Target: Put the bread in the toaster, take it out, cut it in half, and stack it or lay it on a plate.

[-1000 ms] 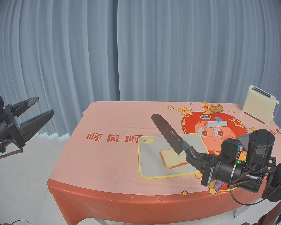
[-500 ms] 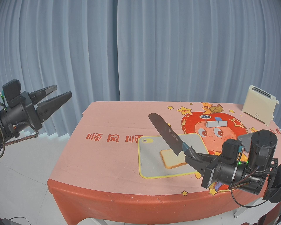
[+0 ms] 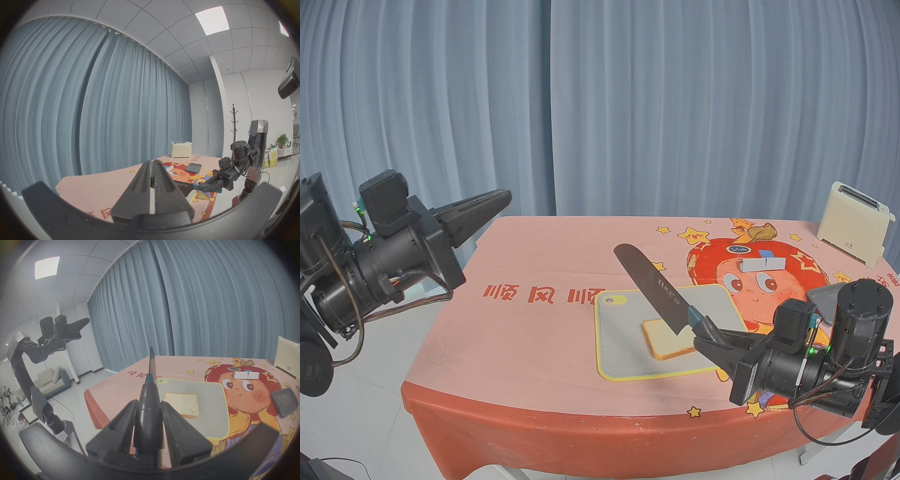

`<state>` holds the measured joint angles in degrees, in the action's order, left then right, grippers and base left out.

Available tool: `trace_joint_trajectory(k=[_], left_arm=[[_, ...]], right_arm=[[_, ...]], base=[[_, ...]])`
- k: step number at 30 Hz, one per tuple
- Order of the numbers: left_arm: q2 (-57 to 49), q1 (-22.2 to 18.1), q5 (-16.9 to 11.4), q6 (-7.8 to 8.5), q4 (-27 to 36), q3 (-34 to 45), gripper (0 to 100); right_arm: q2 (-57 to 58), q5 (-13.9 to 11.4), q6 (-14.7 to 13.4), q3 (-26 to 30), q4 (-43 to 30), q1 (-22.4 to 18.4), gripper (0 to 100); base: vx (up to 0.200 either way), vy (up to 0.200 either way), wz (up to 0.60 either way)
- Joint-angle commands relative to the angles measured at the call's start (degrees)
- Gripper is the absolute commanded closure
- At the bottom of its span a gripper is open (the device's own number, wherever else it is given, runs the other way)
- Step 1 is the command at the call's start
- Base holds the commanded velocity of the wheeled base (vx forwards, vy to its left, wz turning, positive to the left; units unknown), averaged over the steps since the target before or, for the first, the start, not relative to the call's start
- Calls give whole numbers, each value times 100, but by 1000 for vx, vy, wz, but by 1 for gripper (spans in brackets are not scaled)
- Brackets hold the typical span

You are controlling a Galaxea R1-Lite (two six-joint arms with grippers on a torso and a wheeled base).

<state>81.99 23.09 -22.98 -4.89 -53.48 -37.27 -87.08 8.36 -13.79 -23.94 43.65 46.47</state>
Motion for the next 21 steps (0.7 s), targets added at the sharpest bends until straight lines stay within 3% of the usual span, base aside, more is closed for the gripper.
trace_joint_trajectory(k=[1,9,15,21], left_arm=[[722,143,101,-47,-497,-123,100],[1486,512,101,-82,-145,-1371,100],[1864,882,136,-39,110,-1758,100],[1952,1057,584,-39,154,-1731,100]], right_arm=[[59,-1,-1,4,-24,-42,100],[569,-10,-19,-242,-1184,-173,100],[683,-10,-10,-269,-1342,-226,100],[683,-1,-1,-269,-1351,-314,100]], base=[[0,0,0],[0,0,0],[0,0,0],[0,0,0]])
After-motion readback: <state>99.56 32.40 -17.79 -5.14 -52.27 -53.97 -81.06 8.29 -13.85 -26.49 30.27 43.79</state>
